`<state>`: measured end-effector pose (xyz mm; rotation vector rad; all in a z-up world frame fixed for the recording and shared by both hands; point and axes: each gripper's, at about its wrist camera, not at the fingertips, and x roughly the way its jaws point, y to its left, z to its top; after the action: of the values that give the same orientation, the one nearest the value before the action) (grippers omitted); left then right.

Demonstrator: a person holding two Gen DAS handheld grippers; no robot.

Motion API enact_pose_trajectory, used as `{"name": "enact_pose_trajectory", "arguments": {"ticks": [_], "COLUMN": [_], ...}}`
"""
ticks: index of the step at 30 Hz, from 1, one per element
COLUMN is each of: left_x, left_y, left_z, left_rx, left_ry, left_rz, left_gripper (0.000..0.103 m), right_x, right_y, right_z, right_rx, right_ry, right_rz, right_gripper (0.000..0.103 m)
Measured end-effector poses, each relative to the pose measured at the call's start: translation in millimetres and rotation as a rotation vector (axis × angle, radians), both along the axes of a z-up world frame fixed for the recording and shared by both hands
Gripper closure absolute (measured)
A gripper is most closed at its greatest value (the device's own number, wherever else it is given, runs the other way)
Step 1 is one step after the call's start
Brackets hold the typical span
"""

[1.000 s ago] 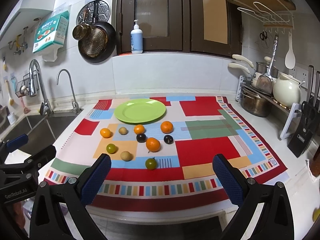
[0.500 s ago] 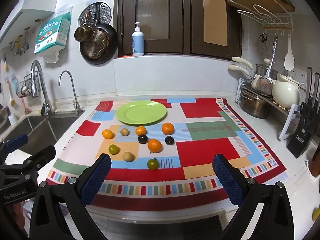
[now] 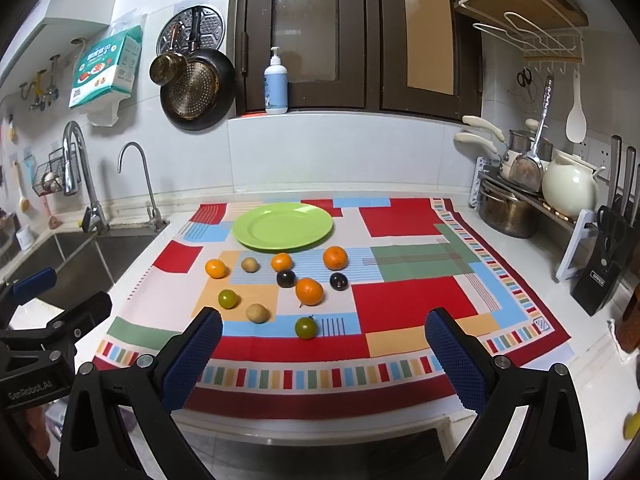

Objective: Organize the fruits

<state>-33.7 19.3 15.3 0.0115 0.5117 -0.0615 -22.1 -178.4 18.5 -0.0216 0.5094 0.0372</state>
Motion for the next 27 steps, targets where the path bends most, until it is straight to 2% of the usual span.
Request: {"name": "enact_pose_trajectory", "arguments": {"ticks": [11, 27], "left_x": [-0.5, 7.1], "left_y": [-0.6, 3.9], "left_z": [-0.5, -7.9], "left_rx": [-0.002, 0.03], "left_ry": [0.004, -0.005], "left_rz": [-0.009, -0.086], "left_gripper": [0.0, 0.001], "right_x": [-1.0, 1.9], "right_y": [1.0, 8.5], "right_z": [-1.0, -11.8], "right_rx": [-0.001, 0.01], "right_ry": [0.001, 0.016], "right_rz": [-0.002, -0.02], "right_gripper": [0.001, 0.001]}}
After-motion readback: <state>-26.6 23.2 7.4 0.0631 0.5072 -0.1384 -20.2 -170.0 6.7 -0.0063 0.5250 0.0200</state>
